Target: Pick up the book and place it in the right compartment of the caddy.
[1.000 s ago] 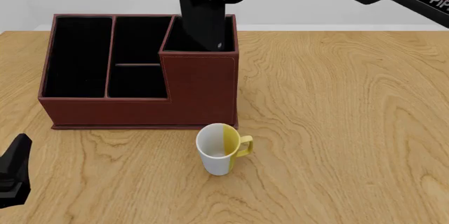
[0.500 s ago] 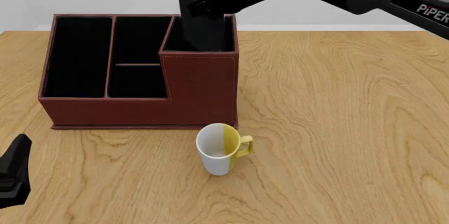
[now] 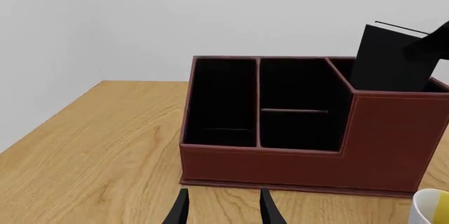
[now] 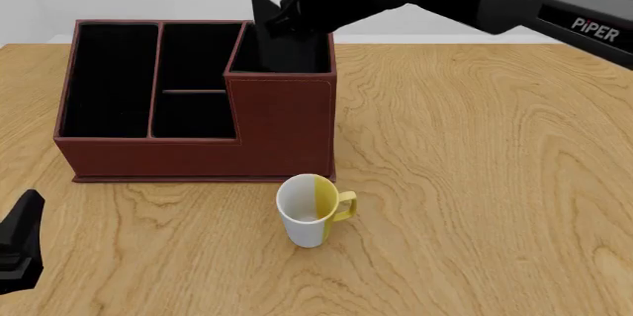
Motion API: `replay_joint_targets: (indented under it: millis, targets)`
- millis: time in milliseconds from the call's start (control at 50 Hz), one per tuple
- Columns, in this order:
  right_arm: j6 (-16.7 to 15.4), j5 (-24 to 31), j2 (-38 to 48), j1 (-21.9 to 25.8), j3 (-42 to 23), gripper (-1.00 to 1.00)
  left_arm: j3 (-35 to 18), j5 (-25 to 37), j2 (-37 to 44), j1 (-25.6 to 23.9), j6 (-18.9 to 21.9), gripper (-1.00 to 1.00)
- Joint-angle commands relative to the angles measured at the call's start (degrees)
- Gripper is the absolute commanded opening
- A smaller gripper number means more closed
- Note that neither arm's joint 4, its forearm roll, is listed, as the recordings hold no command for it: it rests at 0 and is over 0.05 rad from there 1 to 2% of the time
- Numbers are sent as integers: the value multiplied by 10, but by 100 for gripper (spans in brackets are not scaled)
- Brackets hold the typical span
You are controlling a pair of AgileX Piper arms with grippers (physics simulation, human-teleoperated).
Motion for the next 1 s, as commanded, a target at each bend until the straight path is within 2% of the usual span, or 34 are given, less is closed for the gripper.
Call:
replay_joint_targets:
  millis: [20,980,1000]
  targets:
    - [14,-13,-3,0,6,-100,0,1,0,2,-1,100]
    - [21,-38,-3,3,40,-100,0,-1,0,3,0,100]
    - [20,-38,-3,2,39,100,0,-1,0,2,0,100]
